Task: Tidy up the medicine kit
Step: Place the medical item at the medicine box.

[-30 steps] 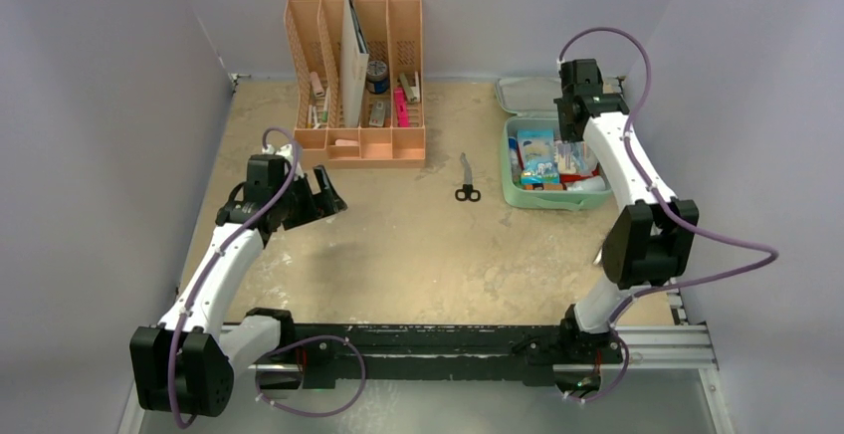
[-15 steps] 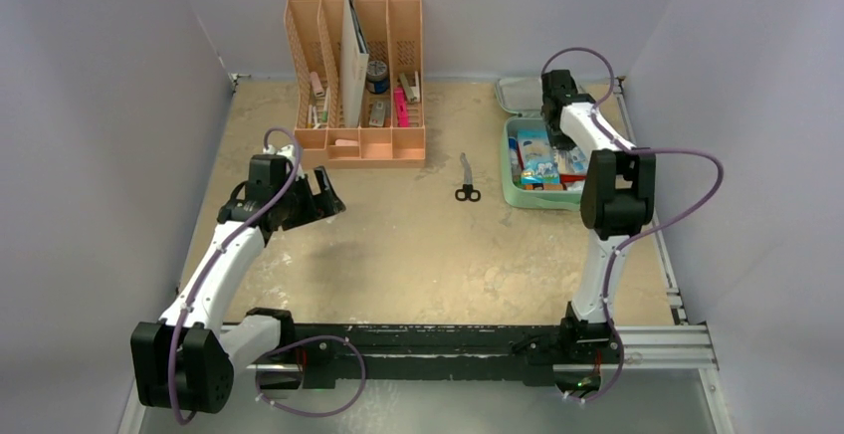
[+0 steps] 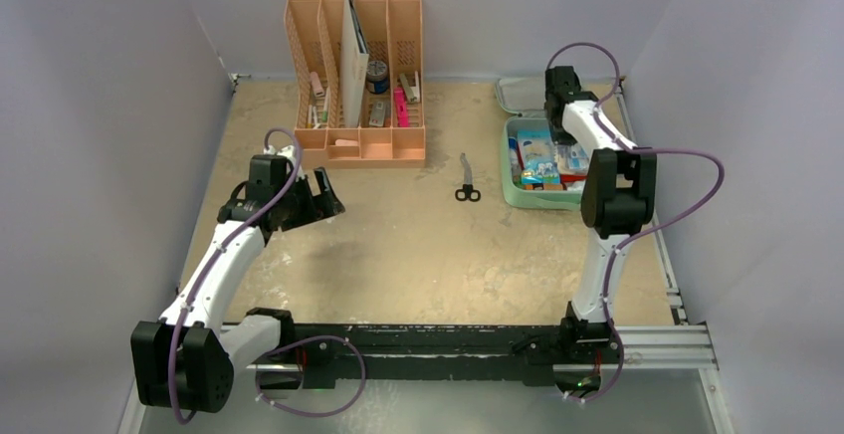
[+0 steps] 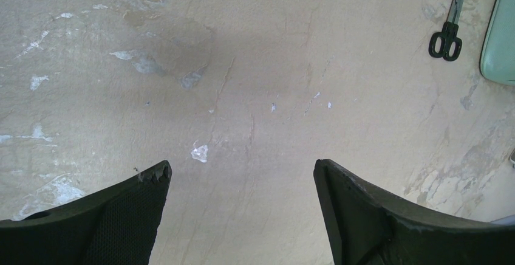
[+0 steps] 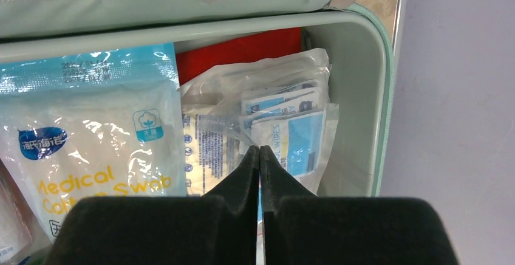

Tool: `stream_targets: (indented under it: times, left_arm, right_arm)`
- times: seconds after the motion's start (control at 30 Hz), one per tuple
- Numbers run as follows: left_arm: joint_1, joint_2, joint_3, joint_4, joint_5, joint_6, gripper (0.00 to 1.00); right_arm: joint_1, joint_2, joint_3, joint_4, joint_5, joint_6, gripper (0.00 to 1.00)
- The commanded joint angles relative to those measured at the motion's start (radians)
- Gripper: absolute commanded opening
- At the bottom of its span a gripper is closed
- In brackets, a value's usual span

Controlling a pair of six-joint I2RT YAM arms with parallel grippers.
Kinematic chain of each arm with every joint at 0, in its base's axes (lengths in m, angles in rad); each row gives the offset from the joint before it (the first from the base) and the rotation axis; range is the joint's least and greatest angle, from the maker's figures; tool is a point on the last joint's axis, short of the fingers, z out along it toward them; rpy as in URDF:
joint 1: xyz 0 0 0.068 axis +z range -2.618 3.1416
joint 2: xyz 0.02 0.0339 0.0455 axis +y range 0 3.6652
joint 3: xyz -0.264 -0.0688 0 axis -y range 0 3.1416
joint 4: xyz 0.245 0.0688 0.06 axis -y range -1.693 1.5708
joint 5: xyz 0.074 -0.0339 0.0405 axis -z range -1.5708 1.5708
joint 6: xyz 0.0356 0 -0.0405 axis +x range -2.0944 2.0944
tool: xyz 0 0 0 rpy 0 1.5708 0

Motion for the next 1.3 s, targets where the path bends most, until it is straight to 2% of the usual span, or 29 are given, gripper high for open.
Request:
stream_targets:
  times: [0.0,0.03,0.13,0.23,0.37,0.5,0.57,0.77,1.0,1.27]
  left_arm:
    - [-0.006,-0.003,0.040,0.009,0.008,0.019,0.87]
    - [-0.005,-0.004,0.040,0.009,0.007,0.019,0.87]
    - [-0.005,-0.006,0.038,0.009,0.010,0.018,0.87]
    - [-0.005,-0.006,0.037,0.009,0.011,0.018,0.87]
    - [-0.006,-0.008,0.033,0.014,0.022,0.019,0.87]
    - [-0.007,-0.007,0.027,0.025,0.052,0.015,0.87]
    - [-0.007,-0.008,0.025,0.031,0.067,0.016,0.87]
    - [-0.010,-0.021,0.003,0.054,0.143,0.009,0.87]
    - [-0.011,-0.051,-0.015,0.048,0.238,0.002,0.87]
    - [-0.011,-0.099,-0.049,0.078,0.288,0.008,0.87]
  right_arm:
    - [-0.008,0.011,0.054,-0.012,0.035,0.057,0.00]
    - [-0.008,0.016,0.076,-0.049,0.016,0.069,0.06]
    - [-0.008,-0.022,0.094,-0.118,-0.092,0.100,0.32]
    - [-0.009,-0.086,0.073,-0.119,-0.172,0.157,0.42]
    - [-0.009,-0.131,0.100,-0.159,-0.220,0.193,0.40]
    - [-0.009,-0.154,0.104,-0.183,-0.255,0.211,0.22]
    - [-0.008,-0.178,0.079,-0.167,-0.265,0.221,0.20]
    - [-0.003,-0.276,-0.047,-0.104,-0.482,0.328,0.27]
    - [0.103,-0.353,-0.117,-0.091,-0.487,0.375,0.33]
    - [0.298,-0.351,-0.095,-0.087,-0.381,0.410,0.37]
